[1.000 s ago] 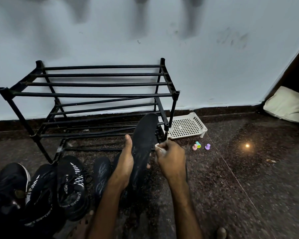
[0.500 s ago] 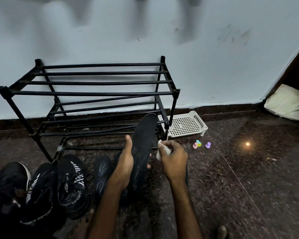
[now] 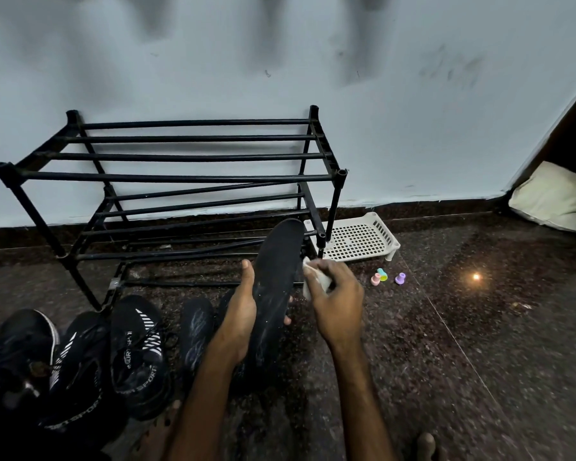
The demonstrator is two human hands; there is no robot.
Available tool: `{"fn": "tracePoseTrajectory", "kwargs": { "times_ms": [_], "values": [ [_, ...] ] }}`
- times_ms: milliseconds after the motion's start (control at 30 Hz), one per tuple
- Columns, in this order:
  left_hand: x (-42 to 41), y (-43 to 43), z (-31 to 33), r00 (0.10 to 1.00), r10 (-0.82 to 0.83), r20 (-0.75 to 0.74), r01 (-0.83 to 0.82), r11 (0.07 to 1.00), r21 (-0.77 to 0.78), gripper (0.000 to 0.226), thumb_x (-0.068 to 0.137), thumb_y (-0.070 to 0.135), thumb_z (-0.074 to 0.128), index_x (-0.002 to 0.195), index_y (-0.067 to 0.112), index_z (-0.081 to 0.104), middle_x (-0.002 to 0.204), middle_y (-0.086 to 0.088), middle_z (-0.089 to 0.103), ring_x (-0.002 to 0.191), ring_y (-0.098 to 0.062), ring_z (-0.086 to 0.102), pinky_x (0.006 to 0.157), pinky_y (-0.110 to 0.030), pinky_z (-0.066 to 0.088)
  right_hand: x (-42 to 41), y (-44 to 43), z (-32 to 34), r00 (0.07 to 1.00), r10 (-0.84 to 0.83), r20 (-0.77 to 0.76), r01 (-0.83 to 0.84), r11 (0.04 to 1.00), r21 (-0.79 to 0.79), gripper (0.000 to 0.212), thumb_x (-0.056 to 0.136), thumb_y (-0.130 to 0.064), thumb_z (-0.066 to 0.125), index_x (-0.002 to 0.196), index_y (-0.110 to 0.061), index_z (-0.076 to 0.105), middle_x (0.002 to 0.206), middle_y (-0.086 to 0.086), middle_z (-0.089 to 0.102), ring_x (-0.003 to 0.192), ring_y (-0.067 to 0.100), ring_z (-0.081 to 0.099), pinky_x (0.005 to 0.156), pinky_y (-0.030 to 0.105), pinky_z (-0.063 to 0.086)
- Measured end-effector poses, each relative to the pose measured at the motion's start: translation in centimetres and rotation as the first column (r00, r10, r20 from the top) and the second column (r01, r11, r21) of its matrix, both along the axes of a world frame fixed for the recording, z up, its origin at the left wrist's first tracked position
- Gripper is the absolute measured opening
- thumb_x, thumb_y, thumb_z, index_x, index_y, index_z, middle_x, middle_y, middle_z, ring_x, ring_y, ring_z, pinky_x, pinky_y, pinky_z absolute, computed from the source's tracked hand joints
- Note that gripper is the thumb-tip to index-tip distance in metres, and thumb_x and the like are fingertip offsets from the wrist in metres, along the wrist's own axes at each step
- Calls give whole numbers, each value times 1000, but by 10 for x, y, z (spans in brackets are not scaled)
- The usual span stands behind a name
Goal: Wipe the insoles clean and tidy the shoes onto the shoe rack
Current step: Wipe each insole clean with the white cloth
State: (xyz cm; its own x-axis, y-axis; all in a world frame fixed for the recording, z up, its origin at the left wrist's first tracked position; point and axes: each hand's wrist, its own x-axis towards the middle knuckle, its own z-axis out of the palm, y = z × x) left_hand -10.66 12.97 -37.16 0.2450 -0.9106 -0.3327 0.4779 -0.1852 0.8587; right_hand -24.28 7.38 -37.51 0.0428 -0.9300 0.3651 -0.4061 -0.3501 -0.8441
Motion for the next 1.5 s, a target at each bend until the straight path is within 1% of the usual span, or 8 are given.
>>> {"fn": "tracePoseTrajectory", "kwargs": {
  "times_ms": [167,400,633,833,933,1100,1333,1500],
  "values": [
    [-3,4,1,996,-76,36,75,997,5,73,97,64,24,114,9,69,106,-16,74,97,-27,71,77,-36,55,21,10,10,924,341,-173,-363,925,-110,12,89,-18,70,101,-17,74,98,-6,65,92,1,60,82,16,48],
    [-1,5,5,997,-61,56,60,998,21,75,91,67,31,91,8,78,84,-24,67,65,-31,62,57,-36,55,-7,-3,-6,955,-89,-282,101,994,29,16,91,-13,66,105,-11,72,105,2,63,81,5,51,75,2,44],
    [-5,5,5,996,-82,17,82,996,26,70,96,64,28,104,12,76,103,-23,72,78,-30,70,65,-39,55,15,7,10,968,206,-146,-224,967,-125,13,90,-16,69,101,-14,74,99,-4,65,90,1,60,80,12,47],
    [-4,7,9,993,-120,1,120,992,39,78,95,63,30,111,-4,67,82,-23,67,54,-26,63,47,-32,53,-5,-4,-15,975,-70,-209,85,994,64,14,91,-15,68,104,-13,72,102,-1,62,85,7,57,76,18,53],
    [-3,4,11,994,-105,-34,106,993,49,78,95,63,33,113,-5,66,80,-21,68,54,-25,64,44,-31,52,-12,-5,-15,987,-103,-120,98,994,-50,13,87,-12,71,100,-12,73,95,1,65,82,6,58,77,21,51],
    [-1,4,4,985,-111,-135,120,991,62,79,94,66,34,104,-3,71,82,-23,69,54,-29,63,48,-33,54,1,2,0,987,146,-61,-154,975,-161,14,89,-13,71,102,-12,74,99,-3,66,93,1,61,81,11,48],
    [10,14,4,965,-232,-126,243,967,81,78,95,65,34,105,-2,74,92,-29,66,59,-32,61,55,-34,55,-7,-11,-2,998,43,-54,-48,992,-112,13,88,-15,71,101,-13,75,99,-1,66,90,-1,60,81,4,42],
    [9,8,4,963,-162,-216,177,983,51,77,94,66,33,107,1,70,82,-21,68,54,-28,63,46,-31,53,-13,-9,8,897,407,-171,-387,912,139,9,84,-21,76,93,-22,77,94,-7,67,88,0,62,76,12,47]
  ]
}}
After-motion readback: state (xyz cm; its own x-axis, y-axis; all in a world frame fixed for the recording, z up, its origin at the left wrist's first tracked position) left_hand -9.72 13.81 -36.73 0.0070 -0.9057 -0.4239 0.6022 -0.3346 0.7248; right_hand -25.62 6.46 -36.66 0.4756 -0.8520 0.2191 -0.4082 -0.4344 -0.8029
